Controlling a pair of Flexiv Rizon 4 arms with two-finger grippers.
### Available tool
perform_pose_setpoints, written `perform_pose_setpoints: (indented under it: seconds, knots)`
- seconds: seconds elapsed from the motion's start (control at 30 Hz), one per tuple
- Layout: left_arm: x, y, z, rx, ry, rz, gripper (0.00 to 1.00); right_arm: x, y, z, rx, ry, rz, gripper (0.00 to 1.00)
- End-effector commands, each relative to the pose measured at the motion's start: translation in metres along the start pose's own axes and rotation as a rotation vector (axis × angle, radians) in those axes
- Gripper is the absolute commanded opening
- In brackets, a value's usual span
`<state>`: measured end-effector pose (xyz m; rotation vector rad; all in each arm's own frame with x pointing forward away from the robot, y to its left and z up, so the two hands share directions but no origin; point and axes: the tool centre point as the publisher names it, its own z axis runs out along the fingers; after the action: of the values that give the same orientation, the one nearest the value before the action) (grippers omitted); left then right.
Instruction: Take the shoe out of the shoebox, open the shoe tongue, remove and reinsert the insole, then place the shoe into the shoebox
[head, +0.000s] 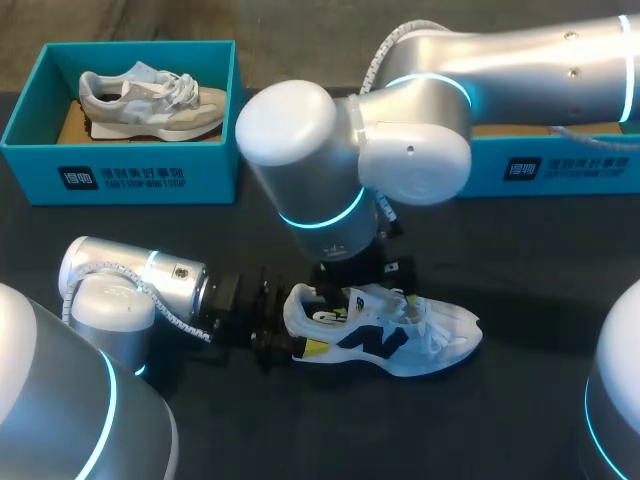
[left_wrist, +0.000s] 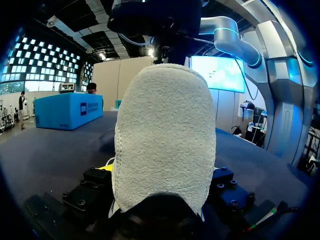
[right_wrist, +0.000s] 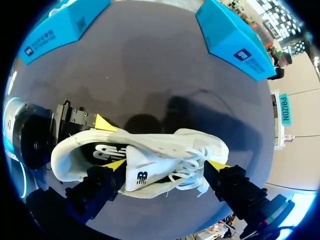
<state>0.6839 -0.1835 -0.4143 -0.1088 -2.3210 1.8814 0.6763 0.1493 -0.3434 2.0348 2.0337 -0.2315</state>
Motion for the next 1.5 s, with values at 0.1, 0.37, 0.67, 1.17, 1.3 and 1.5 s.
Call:
perform_pose_setpoints:
  seconds: [0.1,0.37,0.67,1.17,1.3,1.5]
  knots:
    - [0.001,0.005,0.001,-0.001,-0.001,0.0,0.0,-0.017,-0.01,-0.005,-0.022,0.069,0.149,1.0]
    - [0.001,0.005,0.001,-0.001,-0.001,0.0,0.0,-0.035,-0.015,-0.007,0.002,0.128,0.136,1.0]
    - [0.001,0.005,0.001,-0.001,-0.001,0.0,0.0,-0.036,-0.009,0.001,0.047,0.252,0.084,1.0]
    - [0.001,0.005,0.001,-0.001,-0.001,0.0,0.0,-0.028,-0.018,-0.007,0.106,0.312,0.048,0.62]
    - [0.001,0.005,0.001,-0.001,-0.001,0.0,0.0,-0.03,-0.022,-0.006,0.117,0.321,0.05,0.47]
    - [0.001,0.005,0.001,-0.001,-0.001,0.0,0.0,-0.031,-0.025,-0.008,0.128,0.339,0.041,0.41]
